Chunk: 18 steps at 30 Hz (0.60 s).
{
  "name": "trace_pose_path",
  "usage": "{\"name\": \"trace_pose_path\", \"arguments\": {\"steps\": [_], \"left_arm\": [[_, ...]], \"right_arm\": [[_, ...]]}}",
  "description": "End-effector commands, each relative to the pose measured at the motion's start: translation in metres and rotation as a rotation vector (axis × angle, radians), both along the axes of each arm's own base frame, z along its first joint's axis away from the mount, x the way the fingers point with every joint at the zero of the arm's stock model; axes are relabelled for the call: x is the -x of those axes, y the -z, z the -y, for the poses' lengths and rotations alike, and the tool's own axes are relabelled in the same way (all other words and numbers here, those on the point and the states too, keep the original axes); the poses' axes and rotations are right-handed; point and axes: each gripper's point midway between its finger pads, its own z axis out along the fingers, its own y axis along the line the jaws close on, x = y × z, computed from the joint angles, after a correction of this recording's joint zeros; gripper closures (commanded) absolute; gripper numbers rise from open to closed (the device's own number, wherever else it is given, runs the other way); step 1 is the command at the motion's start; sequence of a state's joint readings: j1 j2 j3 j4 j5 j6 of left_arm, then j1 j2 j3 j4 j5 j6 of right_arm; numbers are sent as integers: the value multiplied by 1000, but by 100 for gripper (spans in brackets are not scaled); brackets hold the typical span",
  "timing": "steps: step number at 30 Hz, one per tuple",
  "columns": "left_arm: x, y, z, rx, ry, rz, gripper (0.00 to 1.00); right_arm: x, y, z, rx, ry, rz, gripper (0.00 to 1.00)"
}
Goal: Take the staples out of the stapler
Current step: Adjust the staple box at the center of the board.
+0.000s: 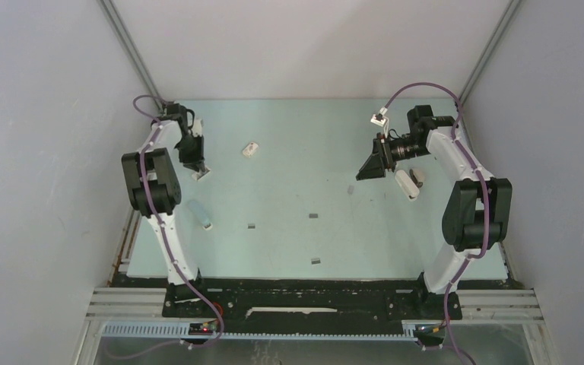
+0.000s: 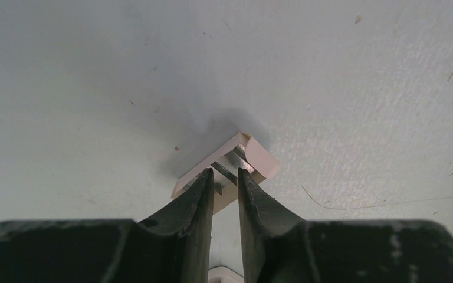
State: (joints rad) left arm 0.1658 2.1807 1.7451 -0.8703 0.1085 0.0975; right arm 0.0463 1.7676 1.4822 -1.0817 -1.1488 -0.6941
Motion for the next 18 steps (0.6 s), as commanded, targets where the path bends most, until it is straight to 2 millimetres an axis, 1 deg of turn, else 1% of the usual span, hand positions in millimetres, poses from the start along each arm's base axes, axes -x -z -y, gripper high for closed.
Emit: {"name": "trace_pose_path", "arguments": {"steps": [1, 3, 6, 10, 14, 18], "left_arm": [[-25, -55, -4, -50, 18, 191, 72], [-27, -59, -8, -69, 13, 215, 72], [-30, -57, -12, -92, 14, 221, 71], [-29, -46, -13, -91, 28, 187, 70], [-28, -35, -8, -66, 45, 154, 71], [-27, -27, -7, -55, 48, 131, 71]], "right_arm": [[-3, -12, -1, -12, -9, 45, 34], [-3, -12, -1, -11, -9, 45, 34], [-4, -12, 0, -12, -8, 46, 34], [-4, -12, 0, -11, -6, 45, 34], [-4, -12, 0, -11, -6, 46, 34], [-4, -12, 0, -10, -6, 45, 34]]}}
